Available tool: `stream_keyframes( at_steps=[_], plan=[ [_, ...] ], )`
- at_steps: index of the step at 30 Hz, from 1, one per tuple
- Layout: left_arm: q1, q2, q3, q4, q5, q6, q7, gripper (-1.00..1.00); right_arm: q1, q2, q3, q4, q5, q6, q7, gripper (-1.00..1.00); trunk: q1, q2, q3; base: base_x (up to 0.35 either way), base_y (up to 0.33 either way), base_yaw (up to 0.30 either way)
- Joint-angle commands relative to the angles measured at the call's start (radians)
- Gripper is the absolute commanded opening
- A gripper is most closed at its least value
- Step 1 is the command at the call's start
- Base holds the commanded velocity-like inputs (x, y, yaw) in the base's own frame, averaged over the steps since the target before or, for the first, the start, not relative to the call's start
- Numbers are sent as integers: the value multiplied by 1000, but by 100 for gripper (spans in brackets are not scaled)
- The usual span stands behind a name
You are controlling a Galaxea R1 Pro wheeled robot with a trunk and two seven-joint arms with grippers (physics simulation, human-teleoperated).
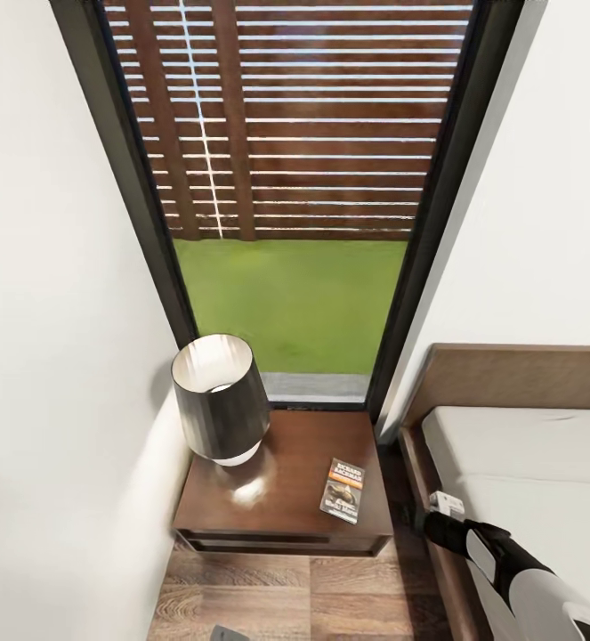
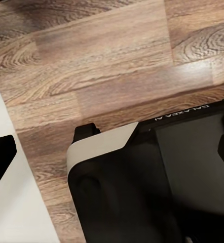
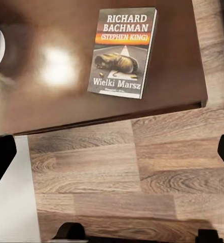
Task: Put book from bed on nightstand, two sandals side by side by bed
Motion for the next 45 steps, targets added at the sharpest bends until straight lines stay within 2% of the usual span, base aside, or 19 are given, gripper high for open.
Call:
stream_keyframes(
  at_steps=[1, 6, 13, 35, 45],
  plan=[
    [0, 1, -9, -2, 10, 5, 6, 100, 4, 0, -8, 0, 7, 8, 1, 100, -4, 6, 2, 0, 0, 0],
    [0, 1, -9, -2, 10, 5, 6, 100, 19, -1, -9, 3, 17, -6, -7, 100, -23, 41, 17, 0, 0, 0],
    [0, 2, -7, -1, 12, 5, 5, 100, 49, 0, -9, 8, 24, -69, -12, 100, -50, 90, 39, 0, 0, 0],
    [0, 2, -8, 1, 10, 2, 5, 100, 88, 3, -9, 122, 28, -168, -17, 100, -50, 90, 39, 0, 0, 0],
    [0, 2, -8, 2, 9, -13, 5, 100, 117, 5, -9, 149, 28, -181, -17, 100, -50, 90, 39, 0, 0, 0]
  ],
)
